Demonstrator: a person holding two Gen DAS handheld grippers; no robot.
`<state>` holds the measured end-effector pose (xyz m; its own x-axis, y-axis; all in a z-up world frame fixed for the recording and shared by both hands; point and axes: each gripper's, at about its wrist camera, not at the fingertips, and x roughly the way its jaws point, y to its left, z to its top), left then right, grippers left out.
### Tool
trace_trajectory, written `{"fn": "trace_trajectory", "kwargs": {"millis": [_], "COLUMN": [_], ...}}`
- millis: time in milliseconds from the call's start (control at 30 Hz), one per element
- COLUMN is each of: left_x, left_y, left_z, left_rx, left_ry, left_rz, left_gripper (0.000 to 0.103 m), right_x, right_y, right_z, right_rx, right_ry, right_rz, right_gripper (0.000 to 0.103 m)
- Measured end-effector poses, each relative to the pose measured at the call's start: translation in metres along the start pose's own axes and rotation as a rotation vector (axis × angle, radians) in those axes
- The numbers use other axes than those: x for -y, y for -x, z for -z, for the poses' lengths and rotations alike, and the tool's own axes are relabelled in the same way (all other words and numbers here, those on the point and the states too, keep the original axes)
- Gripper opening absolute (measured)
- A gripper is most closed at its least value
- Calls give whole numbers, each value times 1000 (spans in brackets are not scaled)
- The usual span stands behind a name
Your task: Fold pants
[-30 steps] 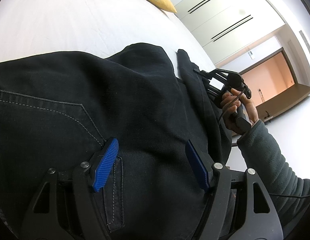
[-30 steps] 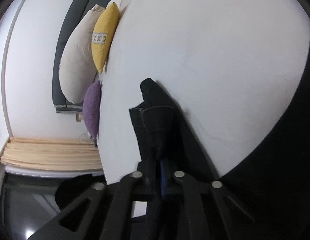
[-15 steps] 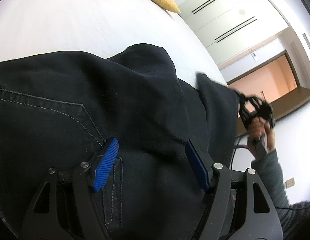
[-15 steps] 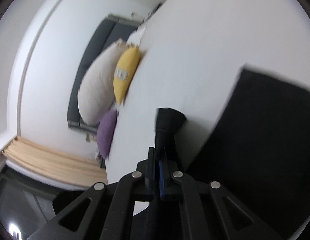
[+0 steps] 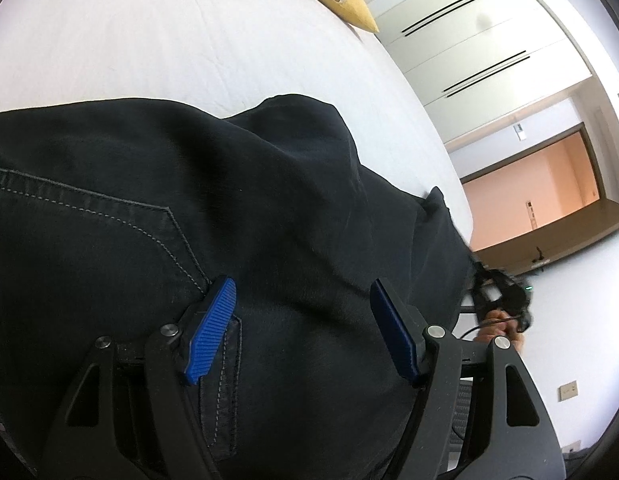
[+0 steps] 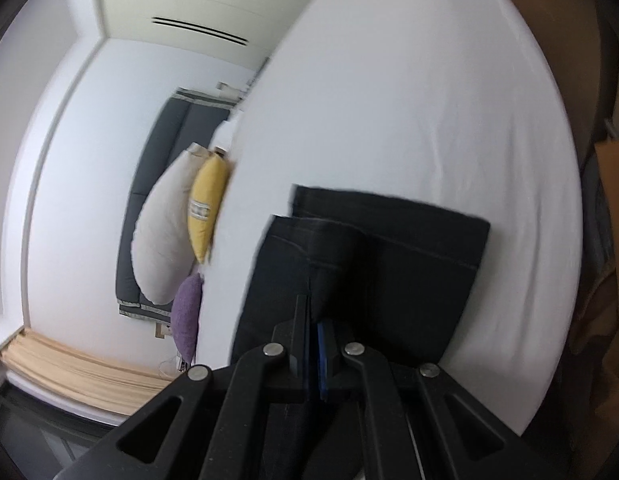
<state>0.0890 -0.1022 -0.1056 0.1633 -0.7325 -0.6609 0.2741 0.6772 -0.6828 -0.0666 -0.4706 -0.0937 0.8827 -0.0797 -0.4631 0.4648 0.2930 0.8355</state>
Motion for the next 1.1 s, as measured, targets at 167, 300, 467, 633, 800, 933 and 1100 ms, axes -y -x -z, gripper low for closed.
{"fn": "trace_trajectory", "kwargs": {"millis": [167, 300, 467, 633, 800, 933, 1100], "left_x": [5, 10, 13, 16, 14, 13, 10], "left_y": [-4, -10, -12, -14, -13, -11, -10], "left_z": [0, -1, -2, -2, -1, -2, -5], "left_rx": [1, -4, -13, -12, -12, -21, -25], "left_ry": [1, -11, -14, -15, -19, -16, -4], "left_rz": [-16, -34, -39, -35, -29, -26, -16], "left_gripper": [69, 69, 69, 69, 70, 70, 70], "right_x": [-25, 2, 41, 37, 56, 70, 64], "right_y": [18, 13, 19, 35, 29, 28, 62], "right_z": [-11, -8, 6, 0, 2, 0, -25], "right_rx": [60, 42, 70, 142, 129, 122, 228], "right_ry": [100, 53, -40, 10, -27, -93, -91], "right_rz": [-35, 18, 49, 22, 74, 84, 201], "right_gripper": [4, 4, 4, 4, 4, 2, 41]}}
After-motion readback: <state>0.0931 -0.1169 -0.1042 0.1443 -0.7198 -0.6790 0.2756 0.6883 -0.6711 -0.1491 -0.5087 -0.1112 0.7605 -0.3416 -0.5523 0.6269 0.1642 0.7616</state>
